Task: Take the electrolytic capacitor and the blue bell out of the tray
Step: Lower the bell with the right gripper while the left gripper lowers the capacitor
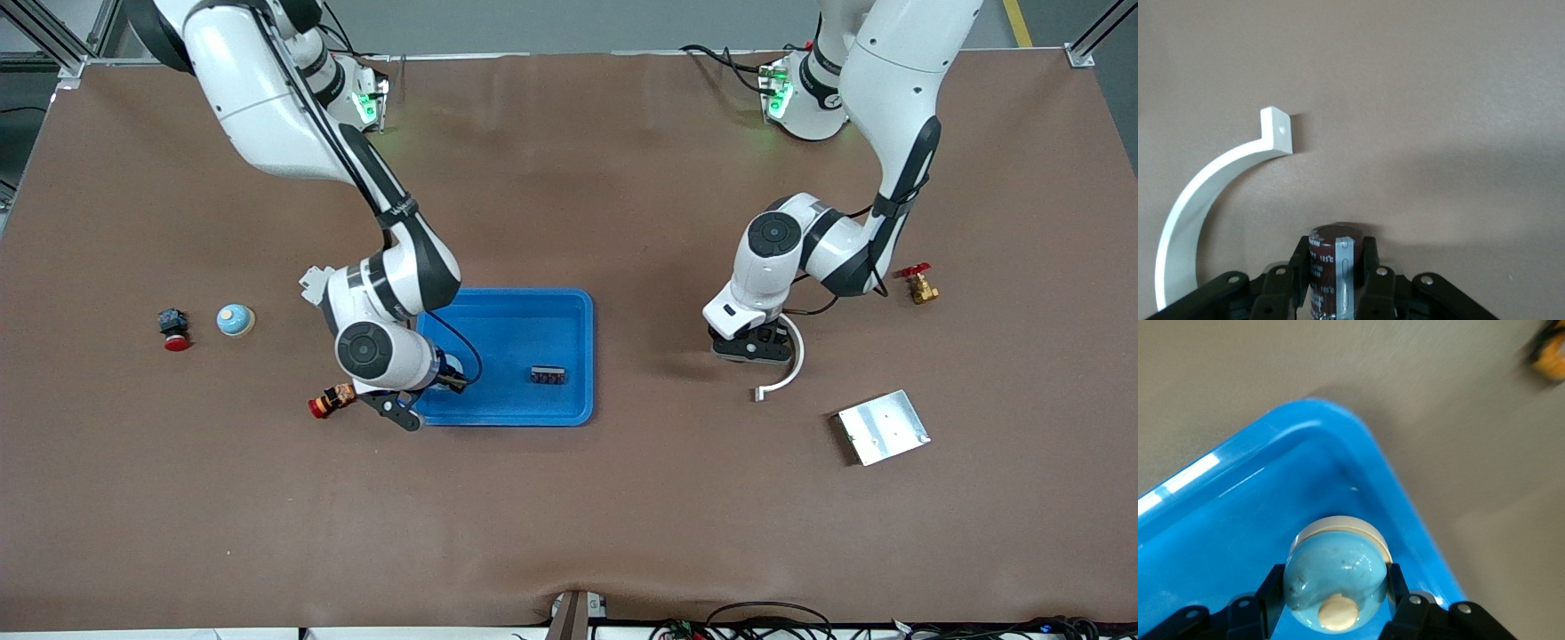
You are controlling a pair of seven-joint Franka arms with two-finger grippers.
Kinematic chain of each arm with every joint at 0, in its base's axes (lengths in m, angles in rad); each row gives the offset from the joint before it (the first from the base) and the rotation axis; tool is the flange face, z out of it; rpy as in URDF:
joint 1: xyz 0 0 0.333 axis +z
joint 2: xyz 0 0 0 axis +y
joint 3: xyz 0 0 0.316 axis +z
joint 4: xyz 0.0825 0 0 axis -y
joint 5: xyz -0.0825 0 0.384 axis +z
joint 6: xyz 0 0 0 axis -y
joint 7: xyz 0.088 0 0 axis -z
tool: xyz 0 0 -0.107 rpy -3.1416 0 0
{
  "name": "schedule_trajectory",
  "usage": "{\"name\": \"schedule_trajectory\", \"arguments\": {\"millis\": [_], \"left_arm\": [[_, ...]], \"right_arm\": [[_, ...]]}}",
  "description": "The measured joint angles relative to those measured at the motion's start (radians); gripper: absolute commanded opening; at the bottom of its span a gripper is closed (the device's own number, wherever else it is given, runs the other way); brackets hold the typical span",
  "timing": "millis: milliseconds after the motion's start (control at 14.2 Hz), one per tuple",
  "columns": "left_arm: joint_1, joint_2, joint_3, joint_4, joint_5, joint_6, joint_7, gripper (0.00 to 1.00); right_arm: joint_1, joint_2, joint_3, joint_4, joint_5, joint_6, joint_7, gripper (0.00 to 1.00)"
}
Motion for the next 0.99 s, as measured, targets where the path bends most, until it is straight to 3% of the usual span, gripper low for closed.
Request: {"name": "schedule_trajectory", "arguments": {"millis": [70, 141, 211, 352, 493, 775, 986], "left_arm": [[0.003, 0.002, 0.0, 0.003, 0.001, 0.003, 0.0, 0.15], [0.004, 0.003, 0.0, 0.004, 0.001, 0.004, 0.0, 0.5], [0.005, 0.004, 0.0, 0.006, 0.001, 0.004, 0.0, 1.0], [0.008, 0.009, 0.002, 0.013, 0.002, 0.004, -0.02, 1.0], [0.01, 0.017, 0.002, 0.02, 0.005, 0.006, -0.044, 1.0], [0.012, 0.022, 0.002, 0.044, 0.005, 0.004, -0.059, 1.0], [0.012, 0.012, -0.009, 0.101, -0.028, -0.078, -0.097, 1.0]], "right_arm": [[-0.027, -0.031, -0.003, 0.002, 0.0, -0.046, -0.058, 0.1], [-0.063, -0.062, -0.005, 0.002, 0.0, -0.092, -0.125, 0.1], [-0.103, -0.089, -0.006, 0.002, 0.001, -0.135, -0.203, 0.1], [-0.173, -0.121, -0.019, -0.006, -0.003, -0.192, -0.376, 0.1], [-0.204, -0.129, -0.071, -0.046, -0.007, -0.188, -0.57, 0.1], [-0.284, -0.13, -0.145, -0.165, -0.013, -0.049, -0.915, 0.1], [-0.303, -0.13, -0.189, -0.216, -0.014, 0.05, -1.034, 0.09]]}}
